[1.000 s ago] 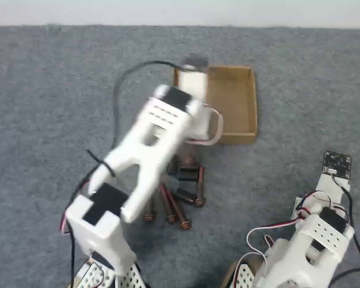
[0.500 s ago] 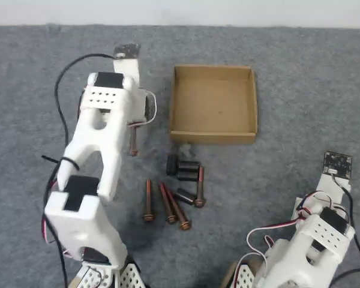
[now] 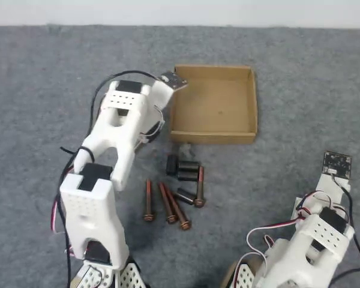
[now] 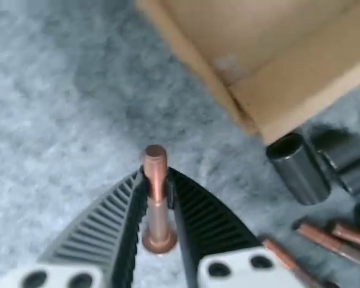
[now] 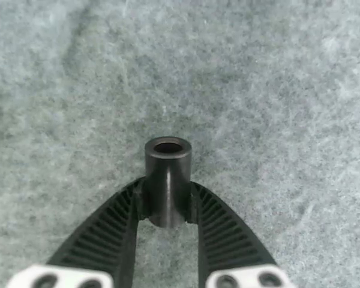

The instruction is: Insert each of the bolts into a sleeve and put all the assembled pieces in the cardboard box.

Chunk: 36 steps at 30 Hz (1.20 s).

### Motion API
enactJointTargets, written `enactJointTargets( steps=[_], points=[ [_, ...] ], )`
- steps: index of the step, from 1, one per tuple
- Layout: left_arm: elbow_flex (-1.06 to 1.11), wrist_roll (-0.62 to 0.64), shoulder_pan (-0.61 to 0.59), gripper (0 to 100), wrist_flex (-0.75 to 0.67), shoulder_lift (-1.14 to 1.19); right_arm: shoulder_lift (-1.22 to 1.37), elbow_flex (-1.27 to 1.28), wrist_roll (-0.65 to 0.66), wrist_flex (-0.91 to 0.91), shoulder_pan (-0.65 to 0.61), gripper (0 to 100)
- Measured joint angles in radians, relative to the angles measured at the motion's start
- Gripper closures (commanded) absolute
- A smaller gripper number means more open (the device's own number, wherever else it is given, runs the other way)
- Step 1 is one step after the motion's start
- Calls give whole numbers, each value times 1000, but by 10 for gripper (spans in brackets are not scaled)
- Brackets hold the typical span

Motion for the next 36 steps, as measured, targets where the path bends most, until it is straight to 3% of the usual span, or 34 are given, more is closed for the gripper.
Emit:
enactJointTargets(
  steps=[4,15,19,23,26,36],
  points=[
    [0,52,11,825,3,12,0,0,0,0,0,992],
    [0,222,11,897,52,-29,0,0,0,0,0,992],
    [0,420,11,995,97,-106,0,0,0,0,0,992],
    [3,700,11,990,166,-112,0,0,0,0,0,992],
    [64,801,11,990,170,-114,0,0,0,0,0,992],
    [374,850,9,990,-152,-143,0,0,0,0,0,992]
  ],
)
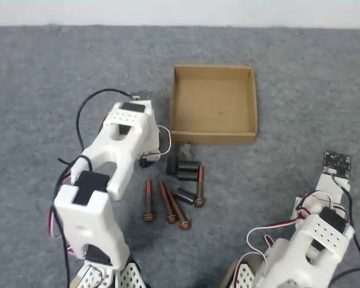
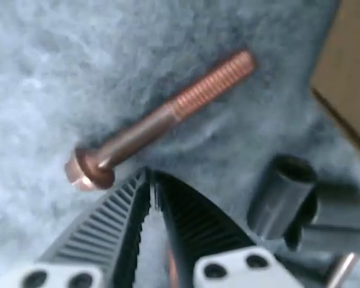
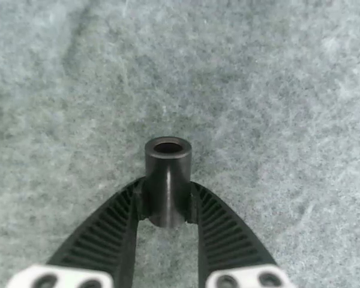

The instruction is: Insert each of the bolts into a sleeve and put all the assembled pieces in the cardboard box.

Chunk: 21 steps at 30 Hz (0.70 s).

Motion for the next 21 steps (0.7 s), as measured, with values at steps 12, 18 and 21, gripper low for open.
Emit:
enactJointTargets(
  steps=[12,18,21],
  points=[
    [-46,61,-164,990,-87,-5,0,0,0,0,0,992],
    [-46,61,-198,990,-196,-5,0,0,0,0,0,992],
    [-46,61,-210,989,-287,-2,0,0,0,0,0,992]
  ],
)
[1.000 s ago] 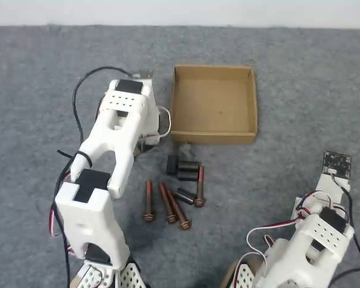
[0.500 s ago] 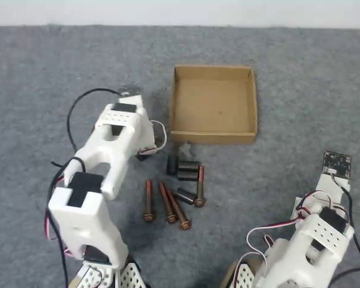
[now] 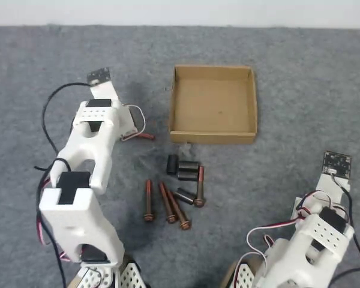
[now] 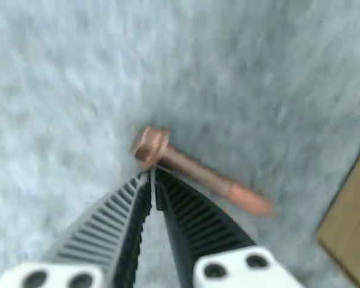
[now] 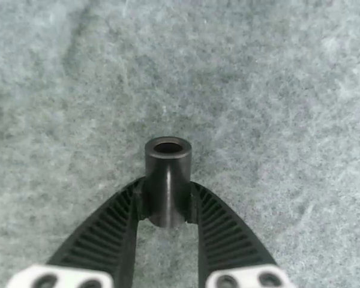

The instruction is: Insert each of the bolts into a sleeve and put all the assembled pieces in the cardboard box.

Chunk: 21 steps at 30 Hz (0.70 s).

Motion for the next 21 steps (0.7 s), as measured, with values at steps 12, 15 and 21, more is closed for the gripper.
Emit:
enactJointTargets(
  steps=[12,15,21],
  points=[
    [-34,120,2,934,-72,12,0,0,0,0,0,992],
    [-34,189,23,863,-43,-31,0,0,0,0,0,992],
    [-34,285,57,863,-5,-48,0,0,0,0,0,992]
  ],
)
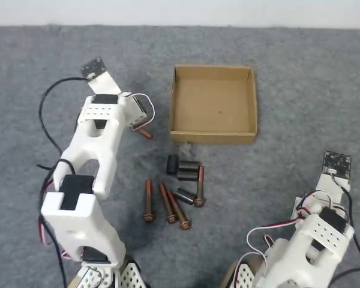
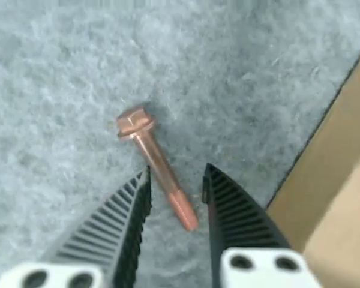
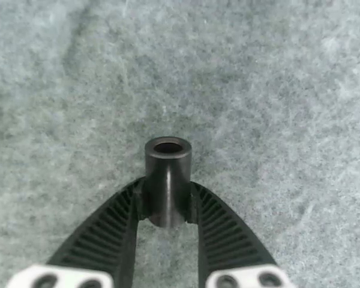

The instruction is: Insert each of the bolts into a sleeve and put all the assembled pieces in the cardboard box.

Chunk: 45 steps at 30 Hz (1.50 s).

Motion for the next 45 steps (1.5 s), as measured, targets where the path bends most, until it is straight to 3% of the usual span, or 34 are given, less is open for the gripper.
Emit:
enactJointTargets(
  steps=[9,29,34,39,45],
  points=[
    [-18,132,-41,889,0,28,0,0,0,0,0,992],
    [-186,144,-58,889,49,224,0,0,0,0,0,992],
    [-196,144,-60,997,60,232,0,0,0,0,0,992],
    [-196,144,-58,989,60,232,0,0,0,0,0,992],
    [-207,-74,-58,989,126,221,0,5,0,0,0,992]
  ],
)
